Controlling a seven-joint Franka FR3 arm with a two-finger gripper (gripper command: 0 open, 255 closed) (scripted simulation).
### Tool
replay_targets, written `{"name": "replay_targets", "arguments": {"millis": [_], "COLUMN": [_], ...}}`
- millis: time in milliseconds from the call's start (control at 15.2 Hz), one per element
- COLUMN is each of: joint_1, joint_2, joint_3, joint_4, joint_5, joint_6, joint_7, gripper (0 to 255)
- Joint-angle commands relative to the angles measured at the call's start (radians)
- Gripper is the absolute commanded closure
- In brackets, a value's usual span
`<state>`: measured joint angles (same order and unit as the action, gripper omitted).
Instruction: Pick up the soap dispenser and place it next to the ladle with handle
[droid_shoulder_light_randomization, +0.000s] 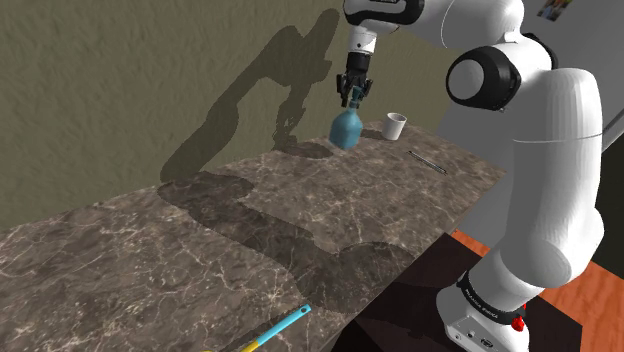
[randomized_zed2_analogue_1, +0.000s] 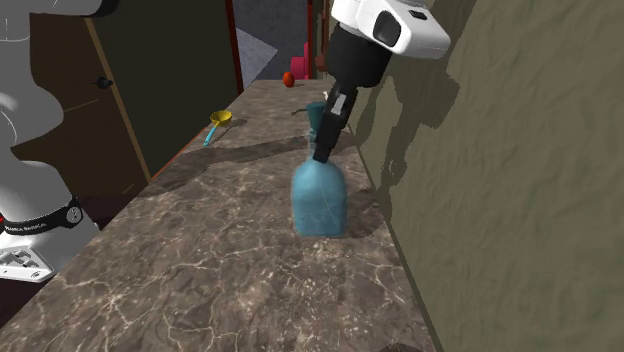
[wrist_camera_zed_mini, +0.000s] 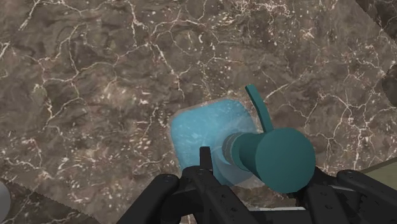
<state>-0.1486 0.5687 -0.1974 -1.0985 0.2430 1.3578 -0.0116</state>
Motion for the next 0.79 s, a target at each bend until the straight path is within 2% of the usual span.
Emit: {"name": "replay_targets", "arguments": {"millis": [0, 462, 726], "joint_1": [-0.005, -0.026, -0.049], "joint_2": [0.006, 0.055, 0.118], "joint_3": [0.001, 0.006, 0.014], "joint_4": [0.040, 0.218, 0.381], "joint_5": [0.002, 0.013, 0.027], "joint_6": [-0.033, -0.159, -0.258], "joint_7": [0.005, 0.026, 0.046], "gripper": [255, 255, 255]}}
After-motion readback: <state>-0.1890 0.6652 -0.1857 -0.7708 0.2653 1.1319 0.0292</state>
